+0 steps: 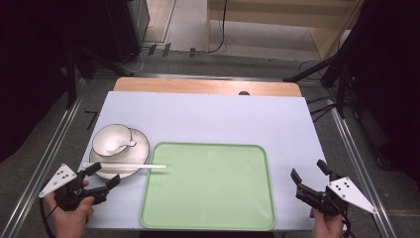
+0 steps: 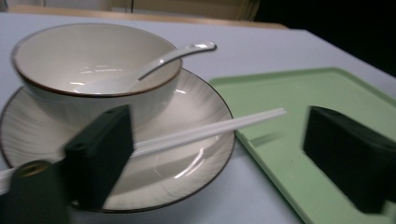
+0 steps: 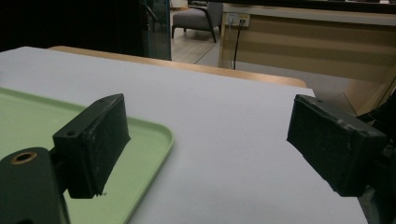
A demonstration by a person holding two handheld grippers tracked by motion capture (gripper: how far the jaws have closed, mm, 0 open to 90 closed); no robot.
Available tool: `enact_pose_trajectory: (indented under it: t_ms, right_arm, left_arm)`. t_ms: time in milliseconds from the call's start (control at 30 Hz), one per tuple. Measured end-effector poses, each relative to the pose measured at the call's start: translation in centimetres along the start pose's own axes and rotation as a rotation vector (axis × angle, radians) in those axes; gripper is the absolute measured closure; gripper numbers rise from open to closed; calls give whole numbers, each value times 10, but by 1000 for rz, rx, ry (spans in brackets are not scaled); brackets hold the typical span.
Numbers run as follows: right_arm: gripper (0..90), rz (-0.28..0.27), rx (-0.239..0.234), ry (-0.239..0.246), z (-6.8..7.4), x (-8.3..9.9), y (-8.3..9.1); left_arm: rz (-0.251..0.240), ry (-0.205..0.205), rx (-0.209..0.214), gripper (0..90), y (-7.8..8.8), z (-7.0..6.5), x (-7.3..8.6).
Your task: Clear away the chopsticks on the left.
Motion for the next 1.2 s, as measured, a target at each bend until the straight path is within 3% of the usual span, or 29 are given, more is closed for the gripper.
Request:
enact_pose_trajectory:
  t_ms: [100,133,200,300,333,533,667,767,1033,1200]
  right_arm:
    - [129,0,2,-10,-1,1,0]
    - [129,4,4,-15,-1,2,-1]
    - [129,14,0,-13,-1,4,-2]
    - [129,15,1,-13,0,4,-3]
    - [129,16,0,-11,1,4,-4]
    - [129,21,-3,-1,3,6,-5]
    - [129,27,-1,-2,2,7,-6]
    - [129,31,0,-5,2,8,-7]
    - [129,35,-4,2,4,8,-8]
    - [129,38,-6,12,5,8,-10]
  left_arm:
    - [65,-2,14,645,-8,-11,0]
    - [103,2,32,733,-12,-13,3]
    - [132,12,56,893,-17,-17,4]
    - [153,4,38,900,-22,-20,3]
    - [174,8,8,900,-28,-20,2]
    - [203,29,-8,900,-46,-17,-2]
    - [271,-1,-31,900,-60,-18,3]
    - [279,14,-52,900,-65,-13,3]
    - [296,8,-91,900,-84,-8,-3]
    - [292,37,-146,900,-95,-1,-11]
Point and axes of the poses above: each handheld gripper's, and its own axes: y roughly backward along the jaws, x roughly out of its underside, z roughly to its left, the point moved 6 cm from there along -y, roughly forward along the jaws, and after that the axes turned 5 degrees about -y, right-handed, at the moved point
